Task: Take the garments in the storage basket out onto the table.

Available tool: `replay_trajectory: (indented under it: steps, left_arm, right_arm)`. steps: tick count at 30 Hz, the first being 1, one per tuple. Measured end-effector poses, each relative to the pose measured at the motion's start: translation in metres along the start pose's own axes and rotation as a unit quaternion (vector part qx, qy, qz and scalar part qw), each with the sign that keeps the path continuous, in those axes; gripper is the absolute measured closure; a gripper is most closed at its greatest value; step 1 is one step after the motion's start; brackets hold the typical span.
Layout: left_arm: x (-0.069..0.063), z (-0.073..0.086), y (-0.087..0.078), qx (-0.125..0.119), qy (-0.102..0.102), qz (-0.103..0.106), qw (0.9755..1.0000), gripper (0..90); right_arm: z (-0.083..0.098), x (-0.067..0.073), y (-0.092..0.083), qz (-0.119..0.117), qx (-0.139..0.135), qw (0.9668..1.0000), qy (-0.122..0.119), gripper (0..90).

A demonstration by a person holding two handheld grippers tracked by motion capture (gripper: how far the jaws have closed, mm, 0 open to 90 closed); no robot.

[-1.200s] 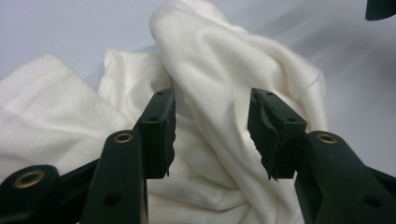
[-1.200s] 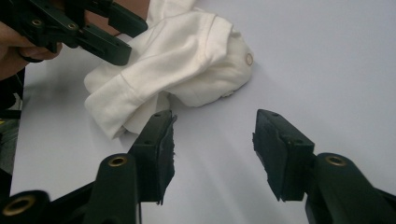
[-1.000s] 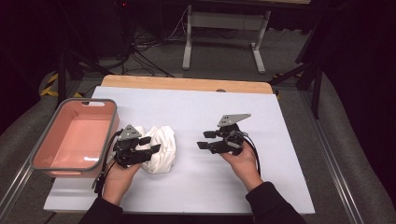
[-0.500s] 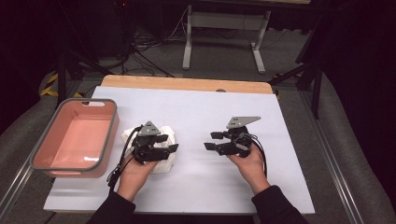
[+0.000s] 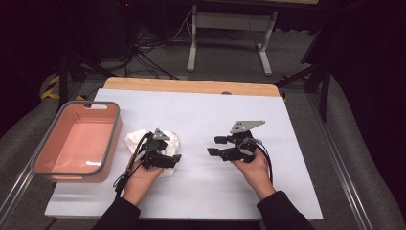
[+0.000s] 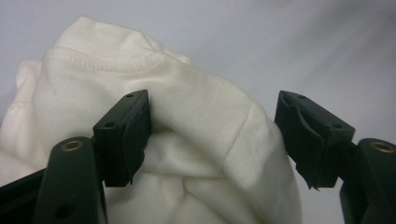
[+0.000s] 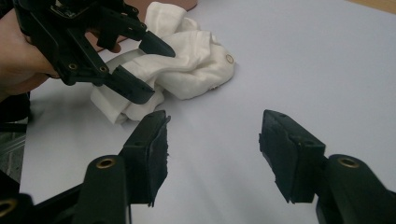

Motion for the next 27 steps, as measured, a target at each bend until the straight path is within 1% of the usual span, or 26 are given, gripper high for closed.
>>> replay_trajectory:
  steps: [1,2,3,4,5,6,7,8,9,10,11,12,13,14,15,16,17,18,19,21,22,23,24,25,27]
  left_arm:
    - [0.0,0.0,0.0,0.0,0.0,0.0,1.0,29.8]
    - [0.003,0.002,0.0,0.002,-0.004,-0.001,1.0,32.1]
    - [0.007,0.004,-0.002,-0.001,-0.014,0.003,0.9999,33.6]
    - [0.007,0.004,-0.002,-0.001,-0.014,0.003,0.9999,35.1]
    - [0.009,0.005,-0.003,-0.005,-0.018,0.005,0.9998,35.1]
    - [0.01,0.006,-0.005,-0.01,-0.022,0.009,0.9997,38.2]
    - [0.011,0.006,-0.008,-0.021,-0.023,0.015,0.9994,45.1]
    - [0.011,0.006,-0.008,-0.021,-0.023,0.015,0.9994,48.7]
    - [0.011,0.007,-0.011,-0.034,-0.03,0.025,0.9987,51.5]
    - [0.011,0.007,-0.011,-0.034,-0.03,0.025,0.9987,53.5]
    - [0.011,0.007,-0.014,-0.046,-0.029,0.029,0.9981,57.2]
    - [0.011,0.007,-0.017,-0.056,-0.023,0.027,0.9978,59.2]
    - [0.01,0.007,-0.019,-0.062,-0.023,0.033,0.9973,61.9]
    - [0.009,0.006,-0.021,-0.069,-0.017,0.034,0.9969,64.4]
    - [0.009,0.005,-0.024,-0.079,-0.011,0.04,0.996,67.8]
    - [0.009,0.005,-0.024,-0.079,-0.011,0.04,0.996,70.5]
    - [0.006,0.004,-0.027,-0.091,-0.012,0.058,0.9941,72.3]
    - [0.006,0.004,-0.027,-0.091,-0.012,0.058,0.9941,73.7]
    - [0.005,0.004,-0.028,-0.099,-0.01,0.067,0.9928,74.8]
    - [0.003,0.003,-0.031,-0.112,-0.019,0.092,0.9893,75.6]
    - [0.002,0.002,-0.032,-0.118,-0.013,0.099,0.988,76.3]
    - [0.0,0.001,-0.033,-0.121,-0.014,0.104,0.987,76.9]
    - [0.0,0.0,-0.035,-0.124,-0.008,0.105,0.9866,77.1]
    - [-0.002,-0.001,-0.036,-0.13,-0.006,0.11,0.9854,77.3]
    - [-0.007,-0.003,-0.041,-0.144,-0.004,0.127,0.9813,77.7]
  right_arm:
    - [0.0,0.0,0.0,0.0,0.0,1.0,0.0,41.7]
    - [-0.001,0.001,0.002,-0.002,0.001,1.0,-0.003,41.7]
    - [-0.001,0.002,0.003,-0.002,0.002,1.0,-0.004,41.7]
    - [-0.002,0.003,0.003,-0.003,0.002,1.0,-0.005,41.8]
    - [-0.002,0.003,0.003,-0.003,0.002,1.0,-0.005,41.8]
    - [-0.002,0.004,0.004,-0.004,0.003,1.0,-0.007,41.8]
    - [-0.003,0.005,0.006,-0.005,0.003,0.9999,-0.009,42.0]
    - [-0.003,0.005,0.006,-0.005,0.003,0.9999,-0.009,42.0]
    - [-0.003,0.005,0.007,-0.006,0.003,0.9999,-0.008,42.0]
    - [-0.003,0.005,0.007,-0.006,0.003,0.9999,-0.009,42.1]
    - [-0.004,0.006,0.006,-0.006,0.002,0.9999,-0.01,42.1]
    - [-0.003,0.005,0.006,-0.006,0.003,0.9999,-0.01,42.1]
    - [-0.003,0.005,0.006,-0.006,0.003,0.9999,-0.009,42.1]
    - [-0.003,0.005,0.006,-0.005,0.003,0.9999,-0.008,42.2]
    - [-0.003,0.004,0.006,-0.005,0.004,0.9999,-0.008,42.1]
    - [-0.003,0.004,0.005,-0.004,0.004,1.0,-0.007,42.2]
    - [-0.003,0.004,0.005,-0.004,0.003,1.0,-0.007,42.1]
    - [-0.003,0.004,0.004,-0.004,0.003,1.0,-0.007,42.3]
    - [-0.004,0.003,0.004,-0.002,0.002,1.0,-0.007,42.3]
    - [-0.004,0.003,0.003,-0.003,0.0,1.0,-0.006,42.4]
    - [-0.004,0.002,0.002,-0.001,-0.001,1.0,-0.006,42.5]
    - [-0.004,0.001,0.002,-0.001,-0.001,1.0,-0.005,42.6]
    - [-0.004,0.001,0.001,0.0,-0.001,1.0,-0.004,42.6]
    - [-0.004,0.0,0.001,0.0,-0.002,1.0,-0.004,42.7]
    - [-0.004,-0.002,-0.002,0.004,-0.004,1.0,-0.002,42.8]
Point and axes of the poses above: each handheld gripper's, and its own axes: y roughly forward along the jaws, z roughly out of its underside, x roughly to its left, the point moved 3 cm from there along y, roughly forward along the jaws, and after that the axes turned 7 degrees about z, right-handed, at the moved point
